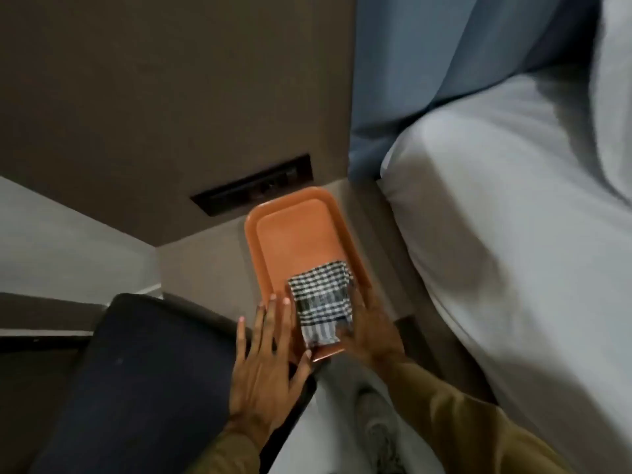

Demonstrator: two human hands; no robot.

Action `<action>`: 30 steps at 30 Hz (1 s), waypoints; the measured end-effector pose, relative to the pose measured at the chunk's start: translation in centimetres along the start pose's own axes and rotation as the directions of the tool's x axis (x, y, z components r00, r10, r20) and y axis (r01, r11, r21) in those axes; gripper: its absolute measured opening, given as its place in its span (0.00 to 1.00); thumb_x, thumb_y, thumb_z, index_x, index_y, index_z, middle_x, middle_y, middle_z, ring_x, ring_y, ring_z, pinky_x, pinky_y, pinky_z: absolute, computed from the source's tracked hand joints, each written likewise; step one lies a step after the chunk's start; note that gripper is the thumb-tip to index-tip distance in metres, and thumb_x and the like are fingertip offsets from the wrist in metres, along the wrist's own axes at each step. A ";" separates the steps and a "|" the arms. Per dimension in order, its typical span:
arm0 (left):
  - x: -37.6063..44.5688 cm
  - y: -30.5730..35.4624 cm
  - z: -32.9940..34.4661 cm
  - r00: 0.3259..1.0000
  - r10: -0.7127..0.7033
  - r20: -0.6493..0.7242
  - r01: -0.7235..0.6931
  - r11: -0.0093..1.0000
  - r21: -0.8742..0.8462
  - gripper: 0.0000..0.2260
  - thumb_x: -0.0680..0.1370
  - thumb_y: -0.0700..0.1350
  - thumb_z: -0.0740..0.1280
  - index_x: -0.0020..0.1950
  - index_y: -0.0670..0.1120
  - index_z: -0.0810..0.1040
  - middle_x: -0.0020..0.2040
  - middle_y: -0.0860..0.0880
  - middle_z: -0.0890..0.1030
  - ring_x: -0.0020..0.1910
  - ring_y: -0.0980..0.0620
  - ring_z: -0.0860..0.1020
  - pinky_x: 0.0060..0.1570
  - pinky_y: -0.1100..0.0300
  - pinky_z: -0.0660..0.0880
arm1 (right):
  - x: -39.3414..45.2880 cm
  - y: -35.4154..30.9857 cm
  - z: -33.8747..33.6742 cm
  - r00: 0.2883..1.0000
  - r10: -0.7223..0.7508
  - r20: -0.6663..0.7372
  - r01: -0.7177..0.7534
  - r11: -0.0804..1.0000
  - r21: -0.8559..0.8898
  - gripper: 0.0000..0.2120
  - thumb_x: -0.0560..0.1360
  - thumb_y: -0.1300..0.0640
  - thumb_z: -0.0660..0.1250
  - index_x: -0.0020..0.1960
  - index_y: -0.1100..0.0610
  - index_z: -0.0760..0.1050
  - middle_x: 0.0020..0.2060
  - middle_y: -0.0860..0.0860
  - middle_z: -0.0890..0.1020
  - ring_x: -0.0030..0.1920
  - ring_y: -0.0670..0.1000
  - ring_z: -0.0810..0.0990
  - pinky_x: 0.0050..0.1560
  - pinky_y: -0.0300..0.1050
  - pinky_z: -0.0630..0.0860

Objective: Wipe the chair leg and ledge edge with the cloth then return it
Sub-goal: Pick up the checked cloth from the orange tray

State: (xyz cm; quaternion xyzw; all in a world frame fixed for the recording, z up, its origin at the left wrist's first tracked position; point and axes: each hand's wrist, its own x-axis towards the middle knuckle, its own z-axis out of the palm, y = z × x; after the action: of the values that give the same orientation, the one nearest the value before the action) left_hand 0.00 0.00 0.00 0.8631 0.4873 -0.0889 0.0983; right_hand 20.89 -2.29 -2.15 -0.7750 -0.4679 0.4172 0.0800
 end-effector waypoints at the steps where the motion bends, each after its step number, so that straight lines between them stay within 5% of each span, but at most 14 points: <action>1: 0.6 -0.2 0.9 1.000 0.008 0.022 -0.008 0.999 -0.031 0.39 0.84 0.63 0.55 0.90 0.44 0.52 0.90 0.42 0.60 0.88 0.40 0.63 0.86 0.38 0.48 | 1.8 0.2 0.4 0.998 -0.064 -0.012 0.063 0.995 -0.082 0.41 0.83 0.45 0.65 0.89 0.50 0.47 0.89 0.54 0.50 0.88 0.60 0.56 0.86 0.58 0.63; 6: 2.7 -0.4 3.2 0.997 0.030 0.075 -0.028 0.999 -0.038 0.38 0.86 0.64 0.49 0.91 0.49 0.41 0.92 0.47 0.45 0.92 0.43 0.48 0.89 0.40 0.40 | 8.1 0.1 0.9 0.965 -0.261 0.034 0.255 0.896 -0.362 0.45 0.82 0.38 0.65 0.89 0.48 0.44 0.89 0.54 0.47 0.90 0.59 0.46 0.88 0.56 0.46; 10: 4.4 -0.9 2.3 0.994 0.033 0.109 -0.029 0.999 -0.036 0.38 0.86 0.66 0.46 0.91 0.49 0.41 0.92 0.46 0.46 0.91 0.43 0.48 0.90 0.37 0.44 | 10.4 -1.0 -0.1 0.967 -0.251 0.052 0.249 0.873 -0.420 0.49 0.77 0.33 0.69 0.87 0.55 0.52 0.84 0.58 0.64 0.85 0.62 0.60 0.86 0.59 0.54; 14: 5.0 -1.0 -0.1 0.992 0.018 0.121 -0.015 1.000 -0.024 0.38 0.86 0.66 0.45 0.90 0.47 0.42 0.92 0.44 0.47 0.91 0.42 0.49 0.89 0.36 0.46 | 10.1 -2.8 -1.9 0.977 -0.190 0.094 0.212 0.893 -0.397 0.34 0.79 0.42 0.69 0.79 0.59 0.69 0.77 0.59 0.73 0.80 0.62 0.66 0.85 0.59 0.59; 20: 2.3 -1.5 -4.5 0.999 0.031 0.023 -0.030 0.999 -0.020 0.36 0.87 0.63 0.51 0.91 0.47 0.47 0.90 0.41 0.57 0.90 0.41 0.57 0.88 0.33 0.56 | 4.8 -5.8 -4.9 0.989 -0.062 0.132 0.027 0.967 0.255 0.19 0.78 0.60 0.73 0.68 0.59 0.78 0.63 0.58 0.84 0.64 0.59 0.84 0.69 0.57 0.80; 25: -5.0 -4.2 -6.7 0.993 0.118 -0.023 -0.117 0.992 0.038 0.35 0.87 0.60 0.55 0.91 0.46 0.51 0.90 0.42 0.58 0.90 0.41 0.58 0.87 0.37 0.53 | -2.8 -6.3 -3.7 0.986 0.160 0.041 -0.138 0.667 0.732 0.22 0.82 0.59 0.72 0.75 0.58 0.74 0.66 0.57 0.85 0.68 0.61 0.84 0.69 0.63 0.82; 30: -12.7 -8.8 -6.4 0.975 0.220 -0.032 -0.216 0.970 0.108 0.36 0.86 0.59 0.56 0.91 0.46 0.51 0.90 0.40 0.56 0.90 0.40 0.57 0.87 0.37 0.53 | -11.8 -5.6 1.5 0.939 0.344 -0.006 -0.154 0.435 0.887 0.15 0.83 0.52 0.71 0.66 0.58 0.83 0.59 0.56 0.90 0.64 0.61 0.87 0.68 0.64 0.83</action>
State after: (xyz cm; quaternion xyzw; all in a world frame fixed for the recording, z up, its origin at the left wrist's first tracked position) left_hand -13.64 -4.34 8.56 0.9171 0.3863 -0.0838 0.0516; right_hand 13.63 -8.92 6.52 -0.7195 -0.0587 0.5298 0.4451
